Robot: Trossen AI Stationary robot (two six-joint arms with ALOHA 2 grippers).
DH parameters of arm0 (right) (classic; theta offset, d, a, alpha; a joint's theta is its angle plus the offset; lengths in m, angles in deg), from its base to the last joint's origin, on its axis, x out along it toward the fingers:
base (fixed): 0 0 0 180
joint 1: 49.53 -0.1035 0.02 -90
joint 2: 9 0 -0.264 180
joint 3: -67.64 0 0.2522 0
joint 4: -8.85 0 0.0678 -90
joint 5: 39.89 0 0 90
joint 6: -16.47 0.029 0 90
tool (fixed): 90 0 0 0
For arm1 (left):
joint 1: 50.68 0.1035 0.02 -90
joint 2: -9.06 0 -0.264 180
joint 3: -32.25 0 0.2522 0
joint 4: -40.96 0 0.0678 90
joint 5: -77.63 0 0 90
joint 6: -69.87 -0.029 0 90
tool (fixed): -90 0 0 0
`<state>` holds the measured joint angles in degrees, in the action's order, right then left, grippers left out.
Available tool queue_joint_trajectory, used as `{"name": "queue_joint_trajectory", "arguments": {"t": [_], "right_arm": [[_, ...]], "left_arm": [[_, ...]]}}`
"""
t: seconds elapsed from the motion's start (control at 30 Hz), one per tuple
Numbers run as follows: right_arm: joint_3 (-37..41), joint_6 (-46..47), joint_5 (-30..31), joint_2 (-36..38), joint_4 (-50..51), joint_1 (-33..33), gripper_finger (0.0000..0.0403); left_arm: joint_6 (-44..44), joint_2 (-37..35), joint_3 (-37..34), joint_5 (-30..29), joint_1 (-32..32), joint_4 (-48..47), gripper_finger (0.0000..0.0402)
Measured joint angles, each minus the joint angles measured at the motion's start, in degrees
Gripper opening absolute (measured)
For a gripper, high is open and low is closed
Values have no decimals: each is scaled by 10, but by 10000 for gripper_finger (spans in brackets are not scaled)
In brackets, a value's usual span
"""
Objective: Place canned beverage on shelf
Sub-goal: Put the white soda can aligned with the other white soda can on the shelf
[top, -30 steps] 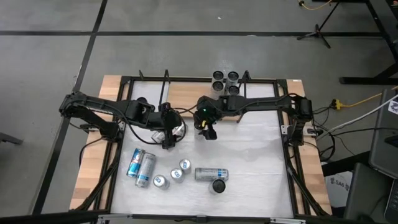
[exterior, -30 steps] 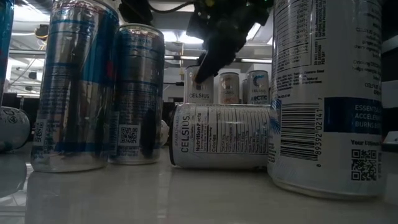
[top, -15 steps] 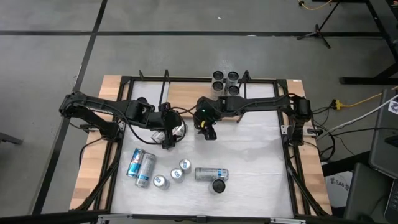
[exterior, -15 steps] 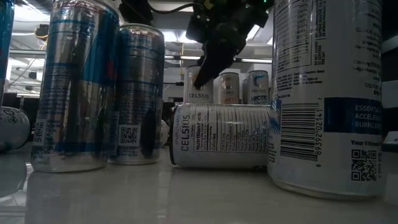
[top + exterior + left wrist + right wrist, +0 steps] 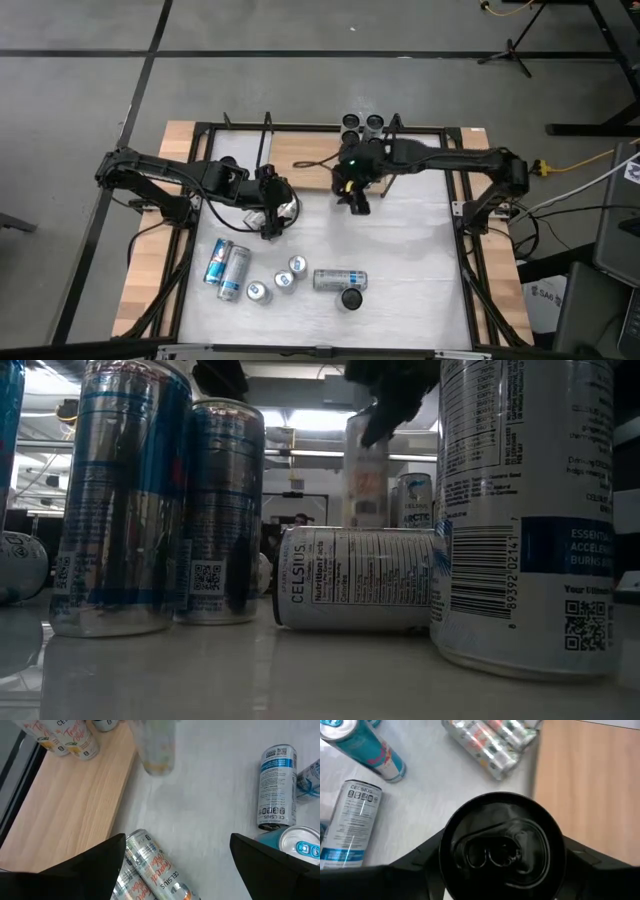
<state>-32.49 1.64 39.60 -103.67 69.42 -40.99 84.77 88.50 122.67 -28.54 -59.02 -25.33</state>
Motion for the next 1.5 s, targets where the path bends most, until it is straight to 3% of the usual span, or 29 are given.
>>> {"name": "queue_joint_trajectory", "arguments": {"t": [0.23,0.63,0.87,1.5], "right_arm": [[-1,-8,1,40,13,55,245],[13,-64,-10,37,-6,129,250],[59,-80,-26,37,-33,133,251],[93,-108,-21,37,-80,133,251]], "left_arm": [[0,0,0,-15,0,7,348],[0,0,0,-18,0,8,348],[0,0,0,-18,0,8,348],[0,0,0,-18,0,7,348]]}}
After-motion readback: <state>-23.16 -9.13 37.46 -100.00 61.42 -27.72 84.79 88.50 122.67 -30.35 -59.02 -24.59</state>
